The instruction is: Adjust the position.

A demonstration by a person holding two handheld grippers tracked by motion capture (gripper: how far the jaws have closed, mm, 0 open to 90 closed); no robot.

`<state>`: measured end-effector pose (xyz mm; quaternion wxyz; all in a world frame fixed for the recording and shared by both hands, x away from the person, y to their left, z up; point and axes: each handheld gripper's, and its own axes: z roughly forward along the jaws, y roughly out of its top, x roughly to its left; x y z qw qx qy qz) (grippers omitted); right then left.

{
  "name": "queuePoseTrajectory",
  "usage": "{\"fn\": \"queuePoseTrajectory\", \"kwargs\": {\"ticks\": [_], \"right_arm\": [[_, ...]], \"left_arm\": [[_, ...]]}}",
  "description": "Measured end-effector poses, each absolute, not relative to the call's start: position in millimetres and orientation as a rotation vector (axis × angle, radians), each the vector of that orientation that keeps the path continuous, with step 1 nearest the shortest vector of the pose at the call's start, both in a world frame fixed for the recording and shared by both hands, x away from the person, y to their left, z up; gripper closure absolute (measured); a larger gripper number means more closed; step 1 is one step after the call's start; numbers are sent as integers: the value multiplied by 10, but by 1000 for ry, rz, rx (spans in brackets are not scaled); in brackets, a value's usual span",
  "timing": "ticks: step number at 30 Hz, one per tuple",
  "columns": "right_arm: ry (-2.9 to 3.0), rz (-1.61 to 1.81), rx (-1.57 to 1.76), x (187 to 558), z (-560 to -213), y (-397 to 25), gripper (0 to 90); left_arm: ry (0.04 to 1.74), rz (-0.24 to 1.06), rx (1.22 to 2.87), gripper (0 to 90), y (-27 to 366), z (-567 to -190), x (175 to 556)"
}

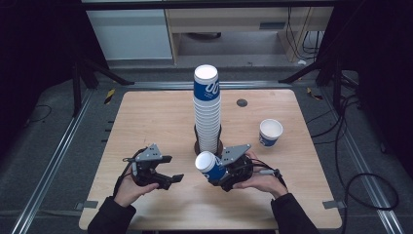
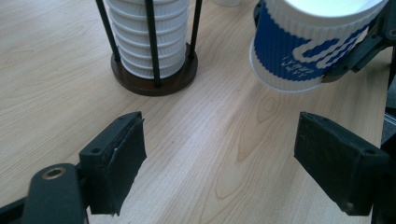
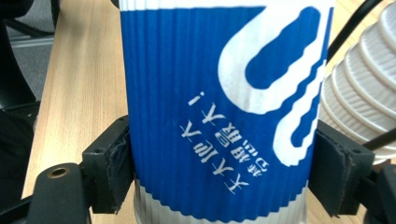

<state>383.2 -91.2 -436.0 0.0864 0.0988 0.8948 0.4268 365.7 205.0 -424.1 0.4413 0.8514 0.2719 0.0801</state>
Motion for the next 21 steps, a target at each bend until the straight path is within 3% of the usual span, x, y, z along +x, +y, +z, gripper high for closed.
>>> {"fn": "queuePoseTrajectory", "kwargs": {"ticks": [21], "right_arm": [[2752, 1190, 196, 3811, -4529, -578, 201]], "left_arm": [[564, 147, 2154, 166, 1776, -4200, 3590]]}}
